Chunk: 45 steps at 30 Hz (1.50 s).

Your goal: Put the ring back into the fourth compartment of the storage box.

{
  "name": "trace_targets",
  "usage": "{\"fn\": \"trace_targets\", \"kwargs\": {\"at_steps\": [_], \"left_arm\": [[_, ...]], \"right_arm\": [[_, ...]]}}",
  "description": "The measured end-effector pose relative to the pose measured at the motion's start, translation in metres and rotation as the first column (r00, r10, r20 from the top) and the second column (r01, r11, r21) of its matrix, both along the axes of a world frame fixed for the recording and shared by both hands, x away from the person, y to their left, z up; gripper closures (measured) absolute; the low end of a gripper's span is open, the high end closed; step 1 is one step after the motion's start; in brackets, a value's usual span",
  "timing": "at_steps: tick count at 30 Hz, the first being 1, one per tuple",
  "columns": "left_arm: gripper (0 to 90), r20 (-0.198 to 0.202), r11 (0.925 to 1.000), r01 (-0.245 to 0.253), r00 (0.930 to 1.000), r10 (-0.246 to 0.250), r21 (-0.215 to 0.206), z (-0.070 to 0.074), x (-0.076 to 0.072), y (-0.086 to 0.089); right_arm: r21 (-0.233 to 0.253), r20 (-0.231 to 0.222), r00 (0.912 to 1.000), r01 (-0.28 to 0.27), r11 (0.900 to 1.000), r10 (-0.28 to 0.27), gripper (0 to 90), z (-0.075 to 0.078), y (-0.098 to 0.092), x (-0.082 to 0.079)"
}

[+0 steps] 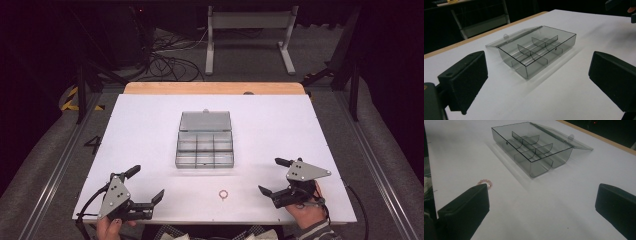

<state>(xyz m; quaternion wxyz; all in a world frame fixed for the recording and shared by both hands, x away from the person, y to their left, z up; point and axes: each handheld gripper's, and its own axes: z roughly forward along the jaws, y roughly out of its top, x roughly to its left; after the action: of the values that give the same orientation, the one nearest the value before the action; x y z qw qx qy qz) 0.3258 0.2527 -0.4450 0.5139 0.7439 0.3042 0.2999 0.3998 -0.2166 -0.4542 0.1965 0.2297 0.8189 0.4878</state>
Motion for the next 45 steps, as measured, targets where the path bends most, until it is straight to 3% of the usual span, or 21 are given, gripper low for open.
{"fn": "trace_targets", "kwargs": {"at_steps": [27,31,45], "left_arm": [[3.0,0.003,0.9999,0.005,1.0,-0.005,0.01,0.0,0.001,0.0],[3.0,-0.009,1.0,0.004,0.9999,-0.004,0.005,-0.001,0.001,-0.001],[3.1,0.0,0.9999,0.006,1.0,-0.006,0.012,0.0,0.001,0.0]], "right_arm": [[-0.01,-0.032,0.9995,-0.007,1.0,0.006,0.0,0.001,0.001,-0.001],[-0.033,-0.032,0.9994,-0.014,0.999,0.013,0.0,0.004,0.005,0.002],[-0.043,-0.058,0.9973,-0.049,0.998,0.047,0.0,0.016,0.025,0.013]]}}
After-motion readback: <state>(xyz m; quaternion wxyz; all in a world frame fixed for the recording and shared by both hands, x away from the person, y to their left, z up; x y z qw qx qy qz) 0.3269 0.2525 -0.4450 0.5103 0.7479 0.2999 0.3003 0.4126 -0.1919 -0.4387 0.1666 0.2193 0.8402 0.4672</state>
